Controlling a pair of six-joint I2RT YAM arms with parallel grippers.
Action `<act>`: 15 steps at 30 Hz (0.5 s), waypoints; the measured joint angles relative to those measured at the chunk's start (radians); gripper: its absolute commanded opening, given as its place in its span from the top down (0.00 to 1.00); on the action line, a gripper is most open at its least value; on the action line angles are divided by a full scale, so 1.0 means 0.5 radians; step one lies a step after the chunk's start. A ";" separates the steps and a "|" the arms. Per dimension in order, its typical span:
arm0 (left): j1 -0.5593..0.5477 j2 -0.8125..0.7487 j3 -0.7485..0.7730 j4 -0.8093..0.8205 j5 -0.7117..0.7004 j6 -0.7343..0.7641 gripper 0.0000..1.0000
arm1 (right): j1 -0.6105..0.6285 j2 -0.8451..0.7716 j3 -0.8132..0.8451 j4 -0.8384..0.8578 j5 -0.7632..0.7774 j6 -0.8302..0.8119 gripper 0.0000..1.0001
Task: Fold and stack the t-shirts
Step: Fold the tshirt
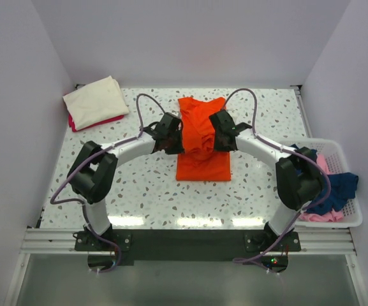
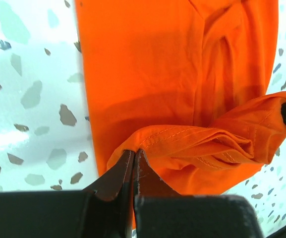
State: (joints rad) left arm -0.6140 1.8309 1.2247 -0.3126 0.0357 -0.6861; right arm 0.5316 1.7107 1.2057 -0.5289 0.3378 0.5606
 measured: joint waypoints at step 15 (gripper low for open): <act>0.146 0.215 0.240 0.026 0.086 -0.001 1.00 | -0.193 0.216 0.187 0.013 -0.182 -0.005 1.00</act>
State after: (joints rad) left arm -0.5411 1.9385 1.3445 -0.2996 0.0788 -0.6865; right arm 0.4351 1.8187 1.2991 -0.5224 0.2466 0.5583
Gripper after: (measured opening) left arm 0.020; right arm 0.033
